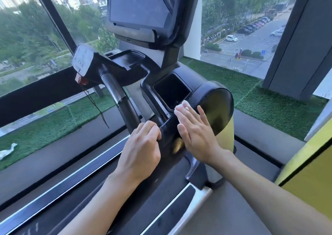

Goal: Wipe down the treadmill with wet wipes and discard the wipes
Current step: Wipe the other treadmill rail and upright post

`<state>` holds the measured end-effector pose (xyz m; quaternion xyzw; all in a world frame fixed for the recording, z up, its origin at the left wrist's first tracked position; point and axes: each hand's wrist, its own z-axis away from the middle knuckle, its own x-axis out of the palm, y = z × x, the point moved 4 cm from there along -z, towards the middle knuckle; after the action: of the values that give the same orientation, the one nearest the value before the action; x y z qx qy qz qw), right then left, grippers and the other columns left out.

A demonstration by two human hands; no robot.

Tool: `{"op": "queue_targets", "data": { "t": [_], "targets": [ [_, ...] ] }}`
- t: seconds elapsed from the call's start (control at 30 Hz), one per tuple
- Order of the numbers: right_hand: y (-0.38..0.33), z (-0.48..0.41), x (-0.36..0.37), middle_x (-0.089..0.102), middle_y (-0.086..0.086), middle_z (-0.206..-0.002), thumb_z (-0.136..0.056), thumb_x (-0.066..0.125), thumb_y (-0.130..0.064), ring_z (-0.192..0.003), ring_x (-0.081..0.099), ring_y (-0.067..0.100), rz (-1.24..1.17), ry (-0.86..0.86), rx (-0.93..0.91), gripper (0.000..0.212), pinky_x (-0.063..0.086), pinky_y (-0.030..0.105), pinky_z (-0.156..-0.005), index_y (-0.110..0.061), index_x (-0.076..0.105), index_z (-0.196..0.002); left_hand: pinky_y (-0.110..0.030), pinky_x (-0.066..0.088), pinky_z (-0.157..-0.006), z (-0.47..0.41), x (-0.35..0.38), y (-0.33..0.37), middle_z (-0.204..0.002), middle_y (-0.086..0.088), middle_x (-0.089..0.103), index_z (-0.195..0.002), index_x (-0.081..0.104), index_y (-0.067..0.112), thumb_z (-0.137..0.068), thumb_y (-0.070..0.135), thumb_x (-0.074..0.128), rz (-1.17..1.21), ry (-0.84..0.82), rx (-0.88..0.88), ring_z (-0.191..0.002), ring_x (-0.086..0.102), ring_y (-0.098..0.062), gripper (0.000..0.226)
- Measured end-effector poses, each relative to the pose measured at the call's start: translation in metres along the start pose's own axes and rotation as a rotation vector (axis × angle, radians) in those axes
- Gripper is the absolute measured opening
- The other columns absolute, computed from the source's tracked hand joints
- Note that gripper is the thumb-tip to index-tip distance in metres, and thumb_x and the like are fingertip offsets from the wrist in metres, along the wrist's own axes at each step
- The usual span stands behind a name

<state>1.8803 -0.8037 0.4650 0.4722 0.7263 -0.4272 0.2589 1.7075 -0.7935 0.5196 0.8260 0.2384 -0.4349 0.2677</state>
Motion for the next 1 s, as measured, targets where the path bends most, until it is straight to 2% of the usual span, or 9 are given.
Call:
{"op": "queue_targets", "data": {
  "t": [0.17, 0.33, 0.4, 0.5, 0.63, 0.73, 0.83, 0.93, 1.0],
  "targets": [
    [-0.028, 0.019, 0.003, 0.032, 0.003, -0.161, -0.107, 0.015, -0.04, -0.153, 0.014, 0.015, 0.053, -0.193, -0.383, 0.057, 0.006, 0.043, -0.125, -0.012, 0.037, -0.152, -0.038, 0.051, -0.075, 0.001, 0.001, -0.003, -0.089, -0.001, 0.055, -0.08, 0.052, 0.009, -0.073, -0.016, 0.05, -0.002, 0.019, -0.022, -0.083, 0.053, -0.023, 0.026],
    [0.005, -0.011, -0.006, 0.037, 0.002, -0.159, -0.107, 0.022, -0.038, -0.153, 0.015, 0.014, 0.057, -0.145, -0.361, 0.055, 0.009, 0.044, -0.125, -0.012, 0.041, -0.151, -0.037, 0.048, -0.068, 0.002, -0.001, 0.003, -0.081, -0.003, 0.053, -0.078, 0.055, 0.008, -0.074, -0.01, 0.047, -0.164, 0.032, -0.042, -0.072, 0.05, -0.023, 0.019],
    [0.003, -0.002, -0.003, 0.034, 0.005, -0.16, -0.105, 0.031, -0.038, -0.152, 0.018, 0.018, 0.027, -0.16, -0.541, 0.054, 0.012, 0.044, -0.124, -0.01, 0.041, -0.15, -0.037, 0.048, -0.069, 0.002, 0.001, 0.006, -0.08, -0.002, 0.053, -0.079, 0.056, 0.008, -0.076, -0.006, 0.046, -0.228, 0.075, -0.114, -0.071, 0.051, -0.023, 0.018],
    [0.018, -0.003, -0.008, 0.032, 0.005, -0.161, -0.101, 0.044, -0.031, -0.151, 0.024, 0.02, 0.023, -0.148, -0.83, 0.053, 0.02, 0.043, -0.123, -0.01, 0.042, -0.15, -0.042, 0.049, -0.076, 0.01, 0.01, 0.018, -0.086, 0.001, 0.059, -0.082, 0.058, 0.009, -0.078, -0.002, 0.041, -0.216, 0.204, -0.335, -0.079, 0.056, -0.022, 0.021],
    [0.034, -0.018, -0.011, 0.043, 0.011, -0.154, -0.094, 0.047, -0.003, -0.147, 0.033, 0.026, -0.122, -0.12, -0.795, 0.048, 0.029, 0.043, -0.119, -0.002, 0.05, -0.142, -0.04, 0.047, -0.092, 0.031, 0.018, 0.052, -0.102, 0.0, 0.065, -0.085, 0.067, 0.008, -0.075, -0.005, 0.042, -0.206, 0.483, -0.622, -0.1, 0.06, -0.021, 0.03],
    [0.031, -0.011, -0.015, 0.051, 0.014, -0.146, -0.089, 0.035, 0.01, -0.143, 0.04, 0.03, -0.321, -0.201, -0.916, 0.051, 0.032, 0.042, -0.118, 0.004, 0.056, -0.135, -0.025, 0.047, -0.08, 0.048, 0.023, 0.085, -0.095, 0.005, 0.064, -0.085, 0.067, 0.011, -0.076, -0.006, 0.04, -0.074, 0.735, -0.825, -0.091, 0.059, -0.014, 0.033],
    [0.027, -0.012, -0.025, 0.057, 0.005, -0.142, -0.085, 0.041, 0.015, -0.141, 0.044, 0.015, -0.625, -0.295, -0.713, 0.055, 0.034, 0.031, -0.117, -0.001, 0.059, -0.134, -0.026, 0.051, -0.074, 0.05, 0.044, 0.115, -0.092, 0.008, 0.066, -0.094, 0.066, 0.018, -0.087, 0.004, 0.043, 0.22, 0.871, -0.983, -0.086, 0.063, -0.013, 0.028],
    [0.02, -0.009, -0.036, 0.056, -0.006, -0.141, -0.091, 0.049, 0.015, -0.135, 0.047, 0.002, -0.917, -0.415, -0.437, 0.05, 0.037, 0.022, -0.112, -0.013, 0.061, -0.131, -0.035, 0.05, -0.098, 0.039, 0.071, 0.138, -0.108, 0.012, 0.067, -0.115, 0.061, 0.022, -0.089, 0.027, 0.05, 0.597, 0.973, -1.112, -0.111, 0.061, -0.012, 0.029],
    [0.014, -0.004, -0.037, 0.055, -0.013, -0.138, -0.092, 0.055, 0.01, -0.128, 0.053, 0.003, -1.078, -0.558, -0.326, 0.048, 0.045, 0.025, -0.106, -0.027, 0.058, -0.122, -0.037, 0.046, -0.105, 0.023, 0.083, 0.149, -0.12, 0.014, 0.065, -0.127, 0.054, 0.024, -0.088, 0.037, 0.053, 0.834, 1.017, -1.103, -0.121, 0.058, -0.009, 0.041]
  ]
}}
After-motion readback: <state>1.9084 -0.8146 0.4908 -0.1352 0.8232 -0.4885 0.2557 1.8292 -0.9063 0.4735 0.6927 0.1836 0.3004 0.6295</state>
